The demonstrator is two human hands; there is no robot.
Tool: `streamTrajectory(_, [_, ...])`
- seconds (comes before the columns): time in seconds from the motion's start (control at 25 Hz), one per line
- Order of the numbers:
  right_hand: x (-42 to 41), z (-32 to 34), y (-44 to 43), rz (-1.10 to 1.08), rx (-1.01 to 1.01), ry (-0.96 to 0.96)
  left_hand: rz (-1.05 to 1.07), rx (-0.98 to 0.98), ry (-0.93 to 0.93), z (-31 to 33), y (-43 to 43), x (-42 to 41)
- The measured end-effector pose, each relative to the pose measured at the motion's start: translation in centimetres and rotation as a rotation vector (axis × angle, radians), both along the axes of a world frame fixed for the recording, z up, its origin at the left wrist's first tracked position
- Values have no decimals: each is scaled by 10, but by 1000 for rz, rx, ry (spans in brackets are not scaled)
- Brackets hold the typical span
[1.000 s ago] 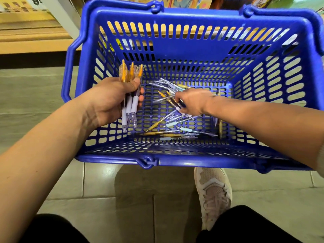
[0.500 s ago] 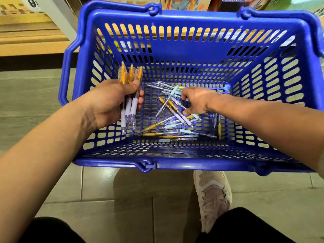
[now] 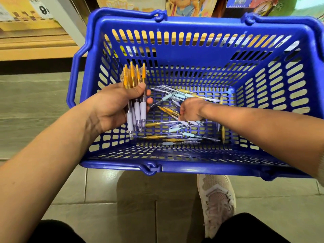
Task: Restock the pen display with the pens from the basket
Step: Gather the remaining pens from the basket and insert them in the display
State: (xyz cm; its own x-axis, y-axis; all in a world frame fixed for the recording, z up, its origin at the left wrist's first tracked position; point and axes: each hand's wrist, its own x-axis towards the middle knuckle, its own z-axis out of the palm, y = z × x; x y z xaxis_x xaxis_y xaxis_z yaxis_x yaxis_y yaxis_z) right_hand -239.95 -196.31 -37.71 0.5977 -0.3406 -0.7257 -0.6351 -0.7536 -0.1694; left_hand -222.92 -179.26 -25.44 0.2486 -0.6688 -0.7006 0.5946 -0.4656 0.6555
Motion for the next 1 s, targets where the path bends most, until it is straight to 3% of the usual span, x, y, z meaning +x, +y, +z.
streamTrajectory(0.16, [-3, 16, -20, -58, 122, -43, -6, 0, 55, 4, -1, -1])
streamTrajectory(0.24, [-6, 26, -25, -299, 394, -174, -2, 2, 66, 5, -2, -2])
streamTrajectory(0.36, [-2, 49, -18, -677, 957, -378, 29, 12, 79, 4, -4, -4])
streamTrajectory(0.48, [9, 71, -10, -736, 1252, -513, 40, 47, 48, 4, -5, -6])
streamTrajectory(0.6, [20, 91, 0, -691, 1240, -632, 52, 67, 9, 2, -6, -10])
streamTrajectory(0.84, [34, 98, 25, -651, 878, -743, 89, 70, 9, 5, -7, -14])
streamTrajectory(1.0, [37, 99, 33, -642, 757, -774, 57, 45, -18, 8, -7, -17])
